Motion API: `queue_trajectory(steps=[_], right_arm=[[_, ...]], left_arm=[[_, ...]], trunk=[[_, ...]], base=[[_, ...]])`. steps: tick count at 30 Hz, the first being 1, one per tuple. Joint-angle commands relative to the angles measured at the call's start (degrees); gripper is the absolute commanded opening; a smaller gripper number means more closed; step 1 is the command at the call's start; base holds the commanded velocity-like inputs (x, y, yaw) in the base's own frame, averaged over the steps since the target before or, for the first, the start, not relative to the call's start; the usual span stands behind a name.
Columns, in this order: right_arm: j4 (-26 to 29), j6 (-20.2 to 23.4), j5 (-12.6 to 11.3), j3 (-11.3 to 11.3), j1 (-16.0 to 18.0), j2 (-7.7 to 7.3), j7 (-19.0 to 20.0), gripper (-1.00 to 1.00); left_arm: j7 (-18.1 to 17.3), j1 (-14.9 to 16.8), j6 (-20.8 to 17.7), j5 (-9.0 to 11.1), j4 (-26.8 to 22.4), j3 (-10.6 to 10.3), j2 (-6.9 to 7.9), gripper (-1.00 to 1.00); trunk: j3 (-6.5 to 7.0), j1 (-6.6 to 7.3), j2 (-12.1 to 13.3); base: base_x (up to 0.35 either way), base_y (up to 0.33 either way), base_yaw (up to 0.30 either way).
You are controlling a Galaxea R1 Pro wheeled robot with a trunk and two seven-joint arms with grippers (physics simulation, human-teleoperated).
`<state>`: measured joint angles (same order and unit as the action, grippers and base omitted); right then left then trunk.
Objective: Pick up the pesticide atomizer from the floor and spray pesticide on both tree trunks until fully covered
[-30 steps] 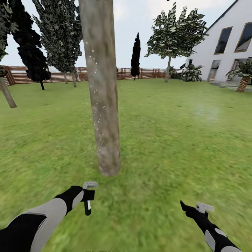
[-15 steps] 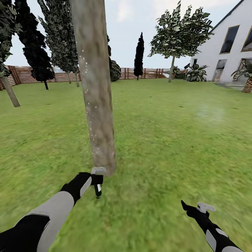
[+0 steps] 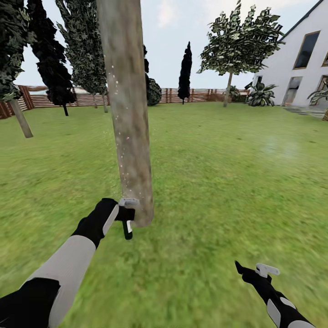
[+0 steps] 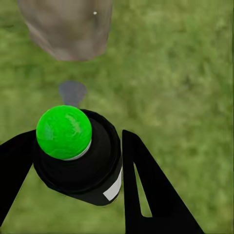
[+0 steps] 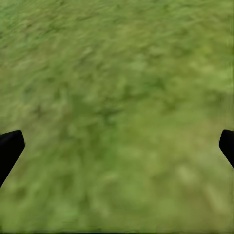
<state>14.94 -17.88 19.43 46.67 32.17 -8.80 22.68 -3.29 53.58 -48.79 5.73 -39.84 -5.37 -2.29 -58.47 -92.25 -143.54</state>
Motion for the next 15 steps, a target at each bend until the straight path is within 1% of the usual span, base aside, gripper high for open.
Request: queue_trajectory(steps=[1,3,5,7,9,10,13,15], right_arm=[[0.0,-0.01,0.0,0.0,-0.01,0.0,0.0,1.0],[0.0,0.01,0.0,0.0,0.0,0.01,0.0,1.0],[0.01,0.0,0.0,0.0,0.0,0.01,0.0,1.0],[0.0,0.0,0.0,0.0,-0.01,0.01,0.0,1.0],[0.01,0.02,0.0,0.0,0.0,0.01,0.0,1.0],[0.01,0.02,0.0,0.0,-0.03,0.01,0.0,1.0],[0.01,0.0,0.0,0.0,0.0,0.01,0.0,1.0],[0.02,0.01,0.0,0.0,0.0,0.01,0.0,1.0]], left_arm=[[0.02,0.02,-0.51,-0.01,-0.43,0.0,0.0,-1.0],[0.03,0.03,-1.57,-0.02,-0.77,0.0,0.0,-1.0],[0.84,0.04,-1.83,0.02,-0.83,0.0,-0.04,-1.0],[3.52,0.04,-1.9,0.05,-0.85,0.0,-0.21,-1.0],[7.47,0.04,-1.92,0.07,-0.85,-0.02,-0.32,-1.0],[8.41,0.04,-1.92,0.07,-0.86,-0.04,-0.33,-1.0],[9.33,0.04,-1.92,0.09,-0.86,-0.08,-0.41,-1.0],[9.42,0.04,-1.98,0.14,-0.86,-0.08,-0.43,-1.0]], trunk=[[-0.03,0.0,0.0],[-0.09,0.0,0.0],[-0.15,0.0,0.0],[-0.18,0.0,0.0],[-0.18,0.0,0.0],[-0.19,0.0,0.0],[-0.19,0.0,0.0],[-0.19,0.0,0.0]], base=[[-0.069,-0.267,0.248],[-0.021,-0.297,0.254],[-0.006,-0.308,0.255],[-0.001,-0.323,0.126],[0.0,-0.329,0.039],[0.0,-0.329,0.152],[0.0,-0.33,0.248],[0.0,-0.151,0.271]])
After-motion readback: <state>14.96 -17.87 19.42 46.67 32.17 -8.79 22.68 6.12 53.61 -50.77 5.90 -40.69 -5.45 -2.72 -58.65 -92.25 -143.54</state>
